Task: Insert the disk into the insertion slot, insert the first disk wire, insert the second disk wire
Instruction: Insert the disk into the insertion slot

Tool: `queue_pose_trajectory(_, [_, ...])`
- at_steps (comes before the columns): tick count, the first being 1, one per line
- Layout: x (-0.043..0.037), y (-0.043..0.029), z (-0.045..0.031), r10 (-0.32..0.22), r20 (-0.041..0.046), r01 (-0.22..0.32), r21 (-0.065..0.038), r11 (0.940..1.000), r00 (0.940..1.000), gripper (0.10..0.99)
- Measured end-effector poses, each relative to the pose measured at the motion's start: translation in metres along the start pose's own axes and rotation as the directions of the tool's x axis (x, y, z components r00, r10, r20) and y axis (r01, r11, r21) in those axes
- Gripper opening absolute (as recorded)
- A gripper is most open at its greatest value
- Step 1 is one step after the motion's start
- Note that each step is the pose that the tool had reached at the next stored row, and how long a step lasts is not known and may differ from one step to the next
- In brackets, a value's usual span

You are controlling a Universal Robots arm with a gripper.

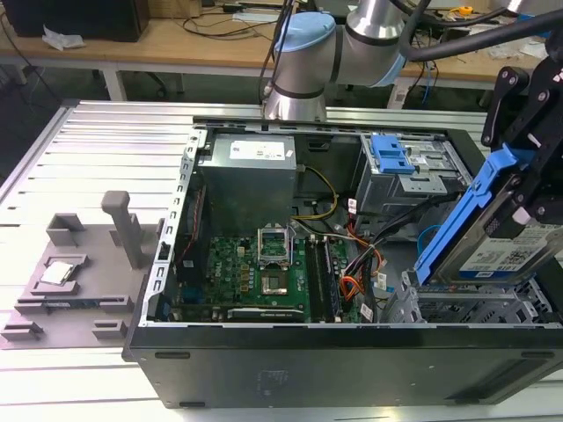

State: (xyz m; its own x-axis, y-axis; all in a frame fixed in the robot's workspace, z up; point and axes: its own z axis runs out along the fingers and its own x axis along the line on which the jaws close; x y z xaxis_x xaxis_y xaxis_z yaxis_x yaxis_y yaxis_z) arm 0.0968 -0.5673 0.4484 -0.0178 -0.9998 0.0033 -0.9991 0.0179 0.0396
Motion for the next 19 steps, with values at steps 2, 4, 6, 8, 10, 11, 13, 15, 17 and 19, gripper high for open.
queue_pose_trajectory(2, [-0.0001, -0.0002, 0.0015, 0.0, 0.0, 0.0, 0.0, 1.0, 1.0, 0.365])
queue_pose_trajectory(4, [-0.0003, -0.0008, 0.0036, 0.0, -0.0001, 0.0, -0.001, 1.0, 1.0, 0.365])
queue_pose_trajectory(6, [-0.0006, -0.0014, 0.0077, 0.0, 0.0001, 0.0, -0.001, 1.0, 1.0, 0.365])
queue_pose_trajectory(8, [-0.0018, -0.0016, 0.0105, 0.0, 0.0, 0.0, -0.001, 1.0, 1.0, 0.365])
queue_pose_trajectory(10, [-0.0036, -0.0021, 0.0136, 0.0, 0.0002, 0.0, -0.001, 1.0, 1.0, 0.365])
queue_pose_trajectory(11, [-0.0038, -0.0026, 0.0144, 0.0, 0.0001, 0.0, -0.001, 1.0, 1.0, 0.365])
queue_pose_trajectory(13, [-0.0043, -0.0037, 0.0156, 0.0, 0.0, 0.0, -0.001, 1.0, 1.0, 0.365])
queue_pose_trajectory(15, [-0.0053, -0.006, 0.0168, 0.0, 0.0001, 0.0, -0.001, 1.0, 1.0, 0.365])
queue_pose_trajectory(17, [-0.0074, -0.0083, 0.0174, 0.0, -0.0002, 0.0, -0.001, 1.0, 1.0, 0.365])
queue_pose_trajectory(19, [-0.0108, -0.0094, 0.0184, 0.0, 0.0001, 0.0, -0.001, 1.0, 1.0, 0.365])
